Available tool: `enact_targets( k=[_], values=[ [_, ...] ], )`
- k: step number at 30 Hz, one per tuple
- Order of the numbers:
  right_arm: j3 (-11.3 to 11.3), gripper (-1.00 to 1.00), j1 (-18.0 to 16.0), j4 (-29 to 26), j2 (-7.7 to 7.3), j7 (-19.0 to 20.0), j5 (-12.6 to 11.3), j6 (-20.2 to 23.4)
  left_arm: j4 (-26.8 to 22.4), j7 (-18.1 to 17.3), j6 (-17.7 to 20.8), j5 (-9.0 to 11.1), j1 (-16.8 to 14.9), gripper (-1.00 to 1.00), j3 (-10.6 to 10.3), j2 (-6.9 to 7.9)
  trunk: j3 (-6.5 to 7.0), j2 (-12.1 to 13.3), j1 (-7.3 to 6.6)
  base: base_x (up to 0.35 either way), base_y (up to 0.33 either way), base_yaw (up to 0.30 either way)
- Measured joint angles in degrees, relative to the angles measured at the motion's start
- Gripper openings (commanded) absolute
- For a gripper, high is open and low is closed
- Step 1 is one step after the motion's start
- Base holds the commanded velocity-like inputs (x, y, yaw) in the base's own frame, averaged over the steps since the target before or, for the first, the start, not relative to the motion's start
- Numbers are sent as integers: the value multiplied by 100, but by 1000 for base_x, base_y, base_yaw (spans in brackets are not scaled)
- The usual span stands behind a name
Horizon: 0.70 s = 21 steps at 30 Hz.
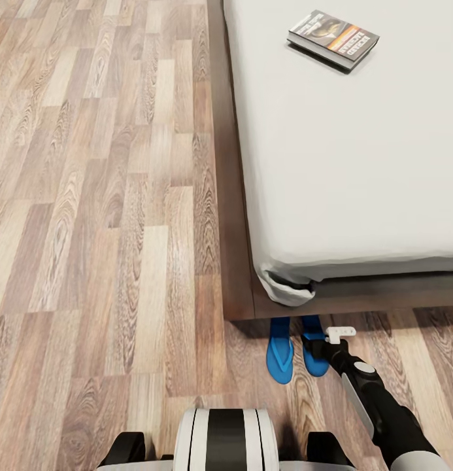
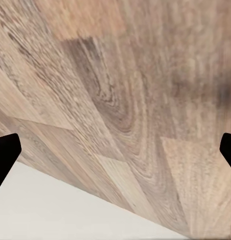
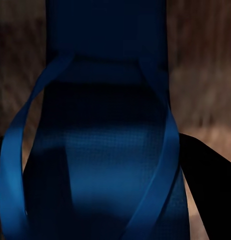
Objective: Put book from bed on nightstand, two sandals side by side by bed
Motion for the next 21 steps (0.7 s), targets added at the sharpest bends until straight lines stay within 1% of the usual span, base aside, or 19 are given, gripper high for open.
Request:
enact_targets(
  k=[10, 13, 21],
  values=[
    [-1, -100, 0, -11, 0, -5, 10, 8, 1, 0, -4, 0, -1, 100, -4, 0, -1, 0, 0, 0, 0, 0],
    [-7, -100, -1, -99, -1, -13, 39, -4, -2, 1, -5, -1, 2, 100, -2, 1, -67, -4, 7, 0, 0, 0],
    [-4, -100, -1, -120, 0, -12, 30, 6, 1, 0, -6, 0, -1, 100, -4, 3, -67, -4, 8, 0, 0, 0]
  ],
)
